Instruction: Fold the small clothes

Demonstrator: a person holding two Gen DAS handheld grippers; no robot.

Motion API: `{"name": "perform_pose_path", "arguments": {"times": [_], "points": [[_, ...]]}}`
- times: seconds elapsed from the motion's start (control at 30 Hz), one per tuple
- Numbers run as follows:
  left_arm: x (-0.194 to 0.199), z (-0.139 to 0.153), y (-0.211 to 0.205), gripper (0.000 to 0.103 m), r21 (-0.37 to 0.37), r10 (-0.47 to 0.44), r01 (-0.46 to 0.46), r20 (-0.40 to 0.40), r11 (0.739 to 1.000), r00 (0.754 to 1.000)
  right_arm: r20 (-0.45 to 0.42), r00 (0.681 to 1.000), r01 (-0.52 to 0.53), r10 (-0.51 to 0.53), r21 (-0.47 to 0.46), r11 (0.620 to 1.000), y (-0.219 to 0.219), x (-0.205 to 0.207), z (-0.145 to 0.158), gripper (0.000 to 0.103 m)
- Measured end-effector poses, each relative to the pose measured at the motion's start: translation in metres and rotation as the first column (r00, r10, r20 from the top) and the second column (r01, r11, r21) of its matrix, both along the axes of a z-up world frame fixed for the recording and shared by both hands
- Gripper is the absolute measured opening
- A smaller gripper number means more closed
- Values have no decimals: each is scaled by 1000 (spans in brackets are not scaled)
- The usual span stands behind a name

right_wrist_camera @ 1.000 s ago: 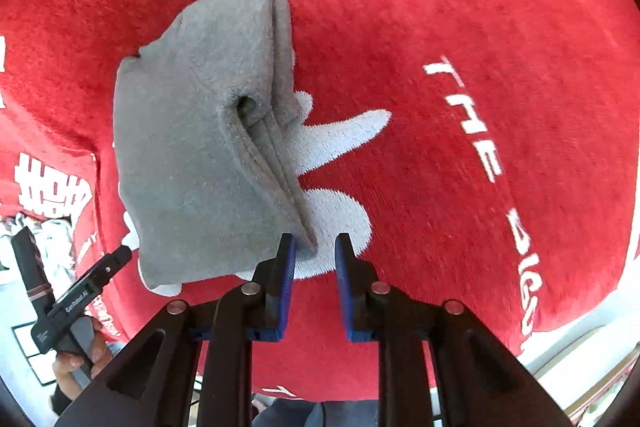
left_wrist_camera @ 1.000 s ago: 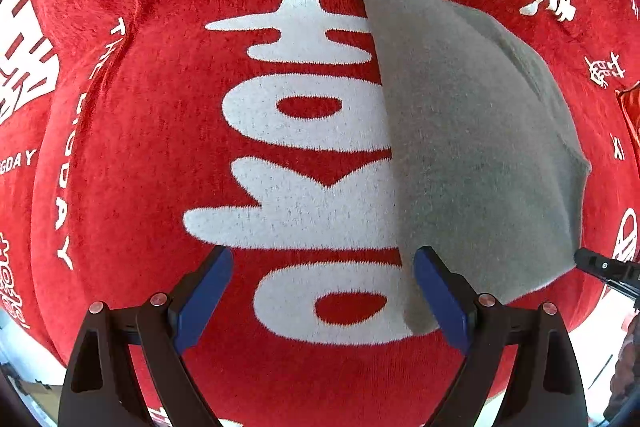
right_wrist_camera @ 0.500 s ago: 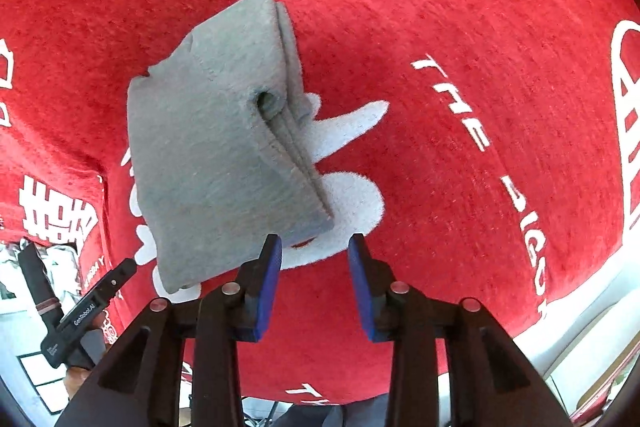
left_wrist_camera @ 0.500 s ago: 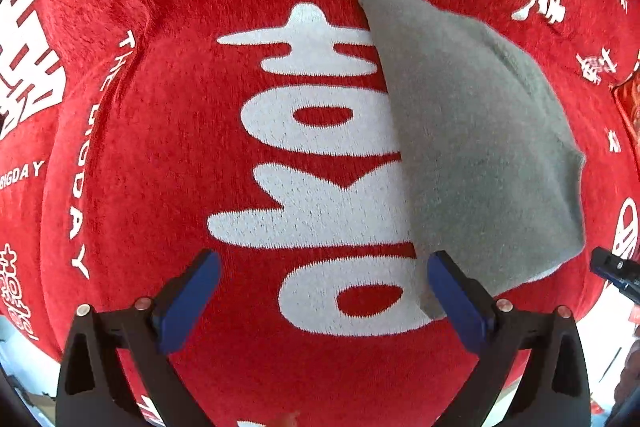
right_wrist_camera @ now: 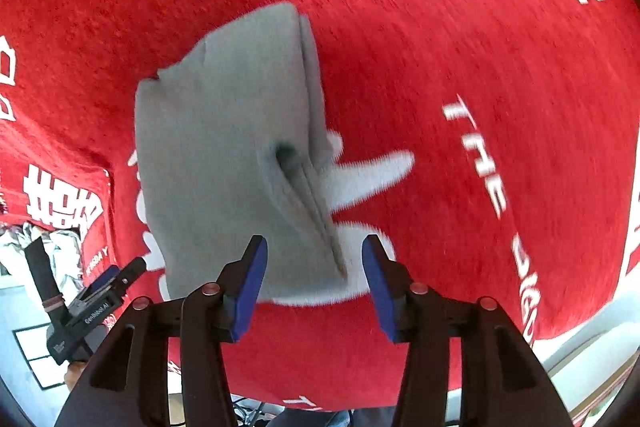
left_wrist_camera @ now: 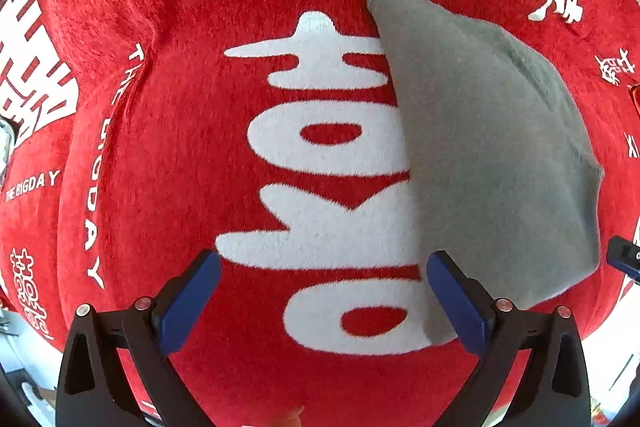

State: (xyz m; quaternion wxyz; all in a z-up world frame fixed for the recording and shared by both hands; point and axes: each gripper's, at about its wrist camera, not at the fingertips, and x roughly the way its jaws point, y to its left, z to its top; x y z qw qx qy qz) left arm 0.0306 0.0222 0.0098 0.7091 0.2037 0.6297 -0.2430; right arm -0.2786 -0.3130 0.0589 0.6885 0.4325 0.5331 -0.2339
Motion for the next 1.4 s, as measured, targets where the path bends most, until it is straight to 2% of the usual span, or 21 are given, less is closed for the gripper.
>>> {"name": "perform_pose_path", "arguments": {"times": [0.23, 0.53, 0.63, 0.73, 0.87, 0.93, 1.03, 1.13, 1.2, 1.23, 1.27, 1.33, 1.4], "points": [[9, 5, -23, 103, 10, 45, -45, 11, 999, 999, 11, 999, -41, 41, 7, 999, -40, 20, 0, 57], [14, -2, -54, 103, 12, 19, -19, -25, 1000, 999, 17, 998, -67, 66, 62, 996, -72, 35, -14, 57], [19, 1, -60, 103, -39, 25, -27, -52, 999, 998, 34, 997, -75, 72, 91, 993, -81, 38, -19, 57], [37, 1, -60, 103, -105, 67, -77, -96, 992, 993, 58, 996, -71, 63, 147, 987, -91, 39, -28, 57], [62, -11, -62, 103, -120, 120, -139, -153, 983, 981, 103, 994, -67, 45, 228, 971, -99, 41, -40, 57], [69, -16, -64, 103, -129, 114, -138, -181, 982, 977, 129, 991, -66, 32, 271, 960, -101, 43, -46, 61], [74, -27, -69, 103, -155, 99, -139, -240, 978, 966, 170, 985, -64, 8, 326, 943, -103, 49, -57, 61], [77, -41, -77, 103, -168, 87, -138, -278, 976, 957, 188, 982, -66, 4, 327, 943, -104, 59, -61, 61], [78, -46, -83, 103, -171, 90, -144, -289, 975, 953, 212, 977, -94, 33, 282, 955, -103, 71, -55, 54], [79, -48, -86, 103, -173, 93, -149, -292, 974, 952, 209, 975, -122, 69, 251, 960, -101, 78, -51, 25], [79, -49, -88, 103, -177, 97, -153, -293, 972, 951, 185, 977, -147, 106, 221, 964, -98, 84, -48, 8], [79, -50, -91, 103, -177, 99, -156, -291, 972, 951, 159, 972, -197, 173, 148, 969, -93, 92, -38, 8], [79, -51, -97, 103, -171, 99, -152, -284, 974, 954, 128, 974, -202, 188, 111, 973, -93, 90, -36, 8]]}}
